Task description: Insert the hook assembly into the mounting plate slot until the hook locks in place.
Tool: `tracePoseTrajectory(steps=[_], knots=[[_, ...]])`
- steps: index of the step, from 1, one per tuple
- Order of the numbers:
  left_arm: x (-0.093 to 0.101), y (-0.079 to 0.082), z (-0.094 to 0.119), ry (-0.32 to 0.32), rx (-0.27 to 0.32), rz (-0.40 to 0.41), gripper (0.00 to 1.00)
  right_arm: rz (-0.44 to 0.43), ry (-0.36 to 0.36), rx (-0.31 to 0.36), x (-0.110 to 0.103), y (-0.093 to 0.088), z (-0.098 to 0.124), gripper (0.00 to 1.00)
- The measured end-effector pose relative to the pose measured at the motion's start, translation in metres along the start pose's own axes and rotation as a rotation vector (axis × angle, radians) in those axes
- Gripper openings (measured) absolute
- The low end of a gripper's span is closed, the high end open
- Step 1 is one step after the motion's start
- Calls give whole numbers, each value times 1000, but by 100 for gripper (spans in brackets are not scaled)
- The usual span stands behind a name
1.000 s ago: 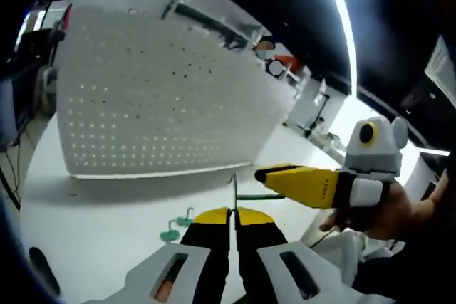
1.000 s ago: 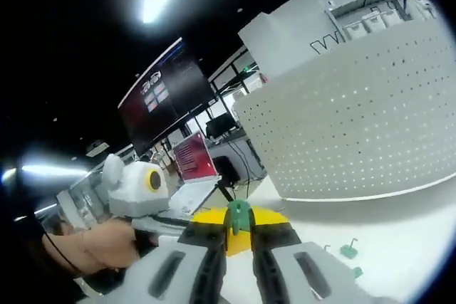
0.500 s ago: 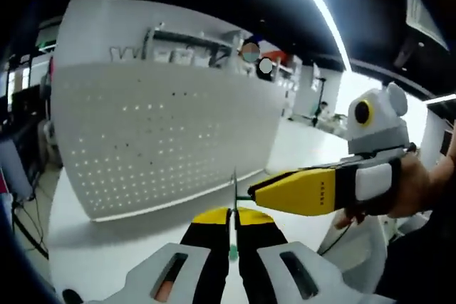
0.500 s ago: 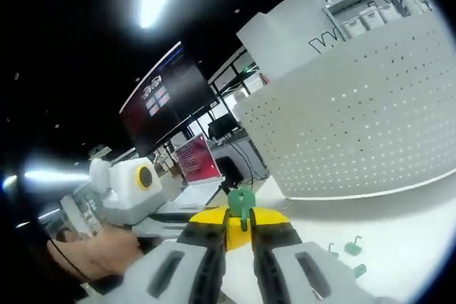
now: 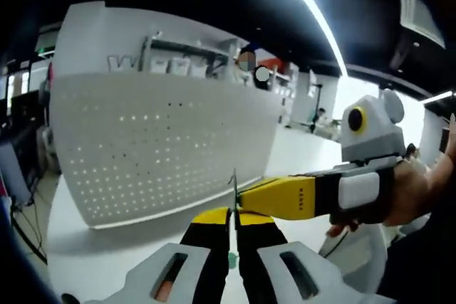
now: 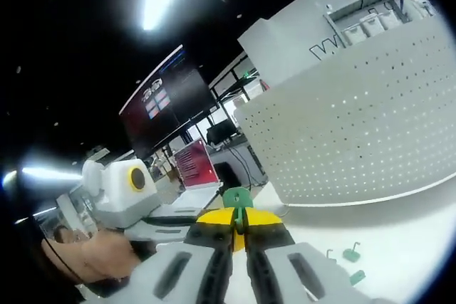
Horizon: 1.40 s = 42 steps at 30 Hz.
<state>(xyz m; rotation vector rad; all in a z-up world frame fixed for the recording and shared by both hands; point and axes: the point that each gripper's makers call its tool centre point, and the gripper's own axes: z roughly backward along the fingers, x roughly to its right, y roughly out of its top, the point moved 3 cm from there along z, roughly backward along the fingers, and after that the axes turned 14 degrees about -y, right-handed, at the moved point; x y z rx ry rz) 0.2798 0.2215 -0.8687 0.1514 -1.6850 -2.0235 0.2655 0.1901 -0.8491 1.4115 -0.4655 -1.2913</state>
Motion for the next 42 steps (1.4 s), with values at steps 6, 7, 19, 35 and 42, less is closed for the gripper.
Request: tracePoseTrajectory(steps=[6, 7, 19, 35, 42], knots=[[-3, -3, 1, -6, 6, 54, 2, -13, -18, 6, -1, -2, -1, 1], [-3, -3, 1, -11, 11, 59, 2, -10, -22, 10, -1, -2, -1, 1], [0, -1, 6, -30, -7, -84, 4, 41, 7, -6, -7, -1, -1, 0], [-16, -10, 15, 3, 31, 65, 65, 215, -16, 17, -6, 5, -8, 0], [-27, -15, 29, 52, 19, 58, 79, 259, -37, 54, -4, 13, -14, 0]])
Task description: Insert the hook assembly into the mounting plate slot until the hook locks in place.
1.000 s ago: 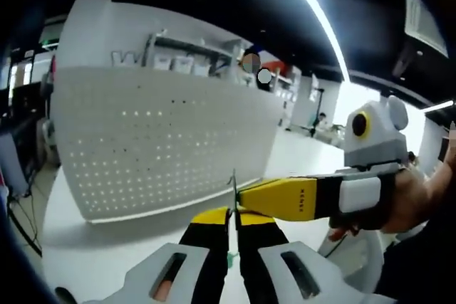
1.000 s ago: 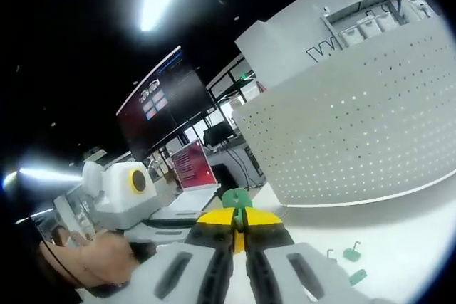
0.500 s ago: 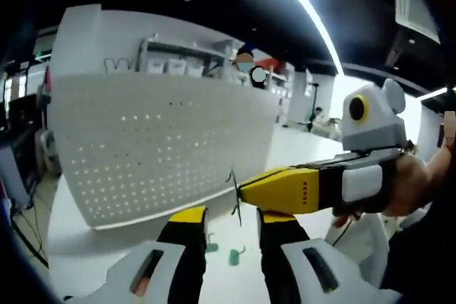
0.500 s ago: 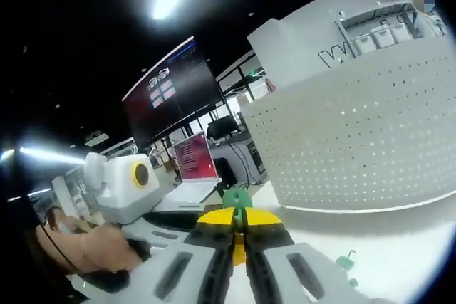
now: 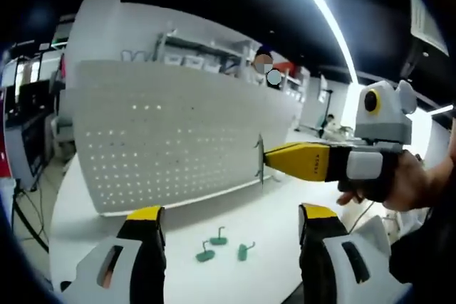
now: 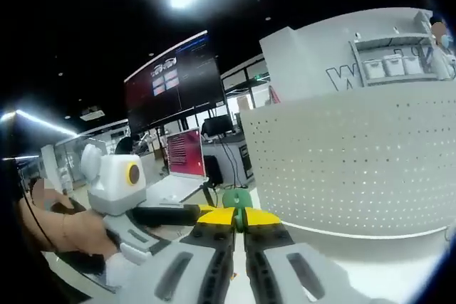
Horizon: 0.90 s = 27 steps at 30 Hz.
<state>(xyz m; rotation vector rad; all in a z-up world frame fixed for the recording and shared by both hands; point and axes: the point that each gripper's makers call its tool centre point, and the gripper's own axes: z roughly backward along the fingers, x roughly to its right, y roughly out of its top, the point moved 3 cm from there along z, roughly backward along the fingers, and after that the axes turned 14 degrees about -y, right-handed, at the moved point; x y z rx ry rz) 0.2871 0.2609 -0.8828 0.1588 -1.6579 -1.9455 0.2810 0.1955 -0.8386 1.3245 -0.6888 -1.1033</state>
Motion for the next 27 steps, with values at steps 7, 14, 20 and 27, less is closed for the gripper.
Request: tracePoseTrajectory(steps=[7, 14, 20, 27], knots=[[-1, 2, 3, 39, 5, -23, 89, 45, -62, 46, 9, 4, -6, 0], [6, 1, -4, 25, 6, -25, 97, 34, -144, 83, 26, 15, -17, 0], [10, -2, -8, 15, -5, -32, 100, 36, -198, 91, 38, 21, -31, 0], [9, -2, -9, 12, -1, -25, 100, 35, -281, 114, 64, 31, -46, 0]])
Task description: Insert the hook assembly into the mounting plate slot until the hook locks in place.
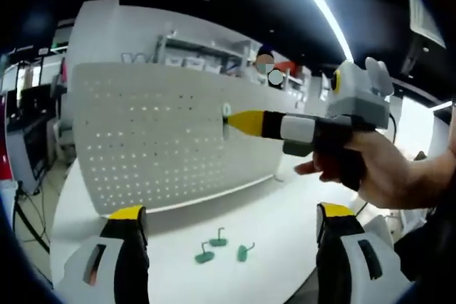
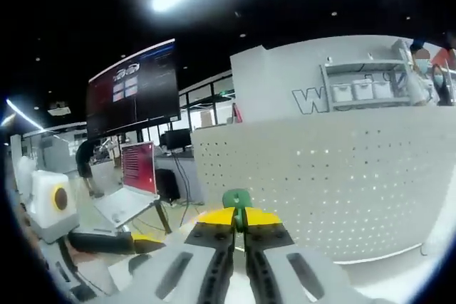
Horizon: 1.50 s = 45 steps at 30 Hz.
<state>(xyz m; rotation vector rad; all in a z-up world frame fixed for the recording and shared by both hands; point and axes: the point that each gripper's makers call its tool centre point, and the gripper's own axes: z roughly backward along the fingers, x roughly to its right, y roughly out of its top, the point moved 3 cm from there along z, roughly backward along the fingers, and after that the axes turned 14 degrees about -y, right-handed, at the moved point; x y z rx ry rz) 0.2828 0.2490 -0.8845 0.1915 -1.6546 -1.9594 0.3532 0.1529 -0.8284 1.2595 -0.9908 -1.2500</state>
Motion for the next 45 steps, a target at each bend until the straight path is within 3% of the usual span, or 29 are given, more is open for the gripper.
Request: tracePoseTrajectory(steps=[15, 25, 41, 45], knots=[[-5, -7, 1, 7, -20, 11, 100, 10, -211, 90, 50, 28, -55, 0], [-15, -11, 5, 27, -27, 32, 100, 2, -297, 120, 70, 41, -89, 0], [-29, -13, 14, 63, -39, 45, 100, -32, -336, 129, 65, 47, -116, 1], [-32, -15, 17, 78, -41, 50, 100, -51, -374, 149, 70, 50, -116, 1]])
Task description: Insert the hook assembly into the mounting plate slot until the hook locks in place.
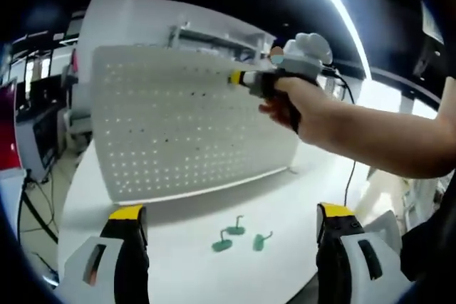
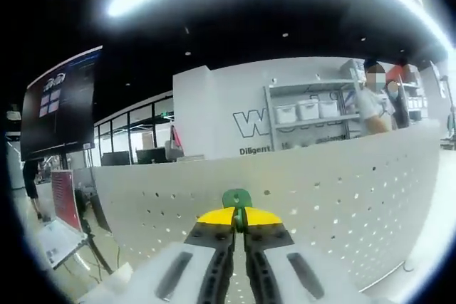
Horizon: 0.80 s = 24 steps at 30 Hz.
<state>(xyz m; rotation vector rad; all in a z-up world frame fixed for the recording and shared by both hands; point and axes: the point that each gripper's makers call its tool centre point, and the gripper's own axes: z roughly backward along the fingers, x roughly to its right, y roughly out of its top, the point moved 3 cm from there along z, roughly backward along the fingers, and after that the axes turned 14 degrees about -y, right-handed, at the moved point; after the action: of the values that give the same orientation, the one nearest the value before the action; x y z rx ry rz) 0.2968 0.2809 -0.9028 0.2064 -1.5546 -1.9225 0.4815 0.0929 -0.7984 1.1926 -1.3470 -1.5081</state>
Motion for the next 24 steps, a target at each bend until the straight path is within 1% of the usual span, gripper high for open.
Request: tracePoseTrajectory(steps=[5, 8, 10, 14, 24], knots=[[0, -4, 0, 3, -6, 8, 100, 12, -11, 18, -4, 3, -5, 1], [-2, -4, 1, 9, -7, 10, 100, -21, -25, 14, -2, 2, -6, 1], [-4, -4, 2, 14, -2, 16, 100, 3, -28, 25, -4, 1, -6, 1], [-6, -7, 3, 21, -8, 19, 100, 2, -34, 37, -6, 1, -7, 1], [-10, -8, 2, 21, -11, 27, 99, 37, -78, 77, -7, -3, -9, 1]])
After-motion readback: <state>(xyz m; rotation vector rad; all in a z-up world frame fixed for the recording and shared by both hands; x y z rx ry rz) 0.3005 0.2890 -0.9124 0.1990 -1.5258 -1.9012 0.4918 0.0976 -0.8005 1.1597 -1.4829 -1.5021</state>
